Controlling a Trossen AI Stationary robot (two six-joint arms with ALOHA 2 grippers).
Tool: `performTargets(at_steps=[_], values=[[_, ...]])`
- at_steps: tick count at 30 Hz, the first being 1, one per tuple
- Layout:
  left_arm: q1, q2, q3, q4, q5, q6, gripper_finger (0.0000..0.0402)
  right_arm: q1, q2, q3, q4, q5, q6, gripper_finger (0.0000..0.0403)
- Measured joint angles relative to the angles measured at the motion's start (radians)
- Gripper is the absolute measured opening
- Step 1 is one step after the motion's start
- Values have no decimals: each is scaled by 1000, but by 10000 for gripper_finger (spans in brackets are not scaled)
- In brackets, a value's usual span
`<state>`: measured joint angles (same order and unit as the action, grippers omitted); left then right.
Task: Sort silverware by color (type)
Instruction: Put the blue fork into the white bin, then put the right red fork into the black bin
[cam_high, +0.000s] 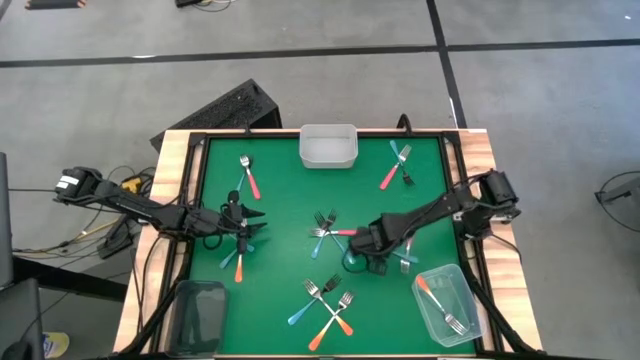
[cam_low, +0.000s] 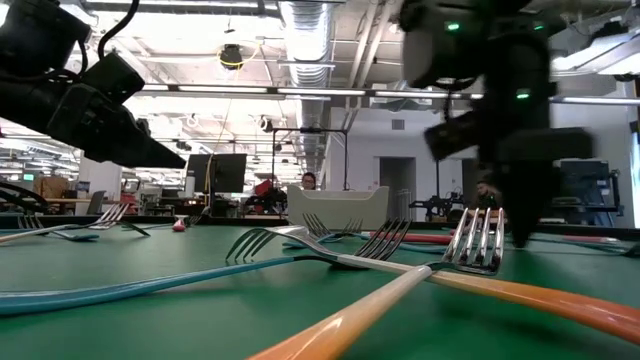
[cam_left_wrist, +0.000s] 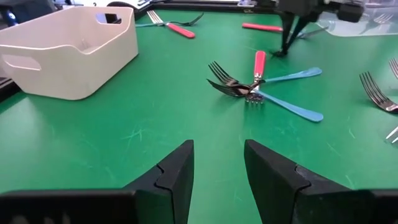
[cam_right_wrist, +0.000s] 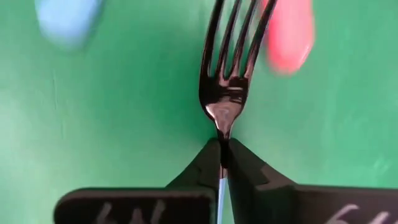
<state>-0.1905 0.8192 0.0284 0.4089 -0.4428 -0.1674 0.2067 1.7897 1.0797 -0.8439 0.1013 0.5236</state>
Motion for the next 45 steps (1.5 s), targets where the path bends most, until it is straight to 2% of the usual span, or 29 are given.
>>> performTargets(at_steps=[6,14,18,24,27,31,34,38,41,45], values=[[0,0,0,1,-32,-2,130,-144,0,95,22,102,-219,18],[0,0,0,0,-34,-30,130,-330,-1,240,109,171,-540,19],[0,0,0,0,-45,-31,130,-415,-1,270,253,219,-760,20],[0,0,0,-21,-44,-70,130,-519,-1,275,528,217,-996,20],[0,0,0,-47,-80,-99,130,-552,-1,275,648,205,-1101,20],[0,0,0,-63,-116,-158,130,-594,-1,275,762,124,-1130,20],[0,0,0,-62,-120,-185,130,-635,-1,275,772,73,-1120,20],[0,0,0,-61,-151,-197,130,-692,35,276,766,57,-1112,23],[0,0,0,-61,-176,-218,130,-722,72,279,783,54,-1089,40],[0,0,0,-67,-172,-261,130,-744,93,274,742,18,-1039,82]])
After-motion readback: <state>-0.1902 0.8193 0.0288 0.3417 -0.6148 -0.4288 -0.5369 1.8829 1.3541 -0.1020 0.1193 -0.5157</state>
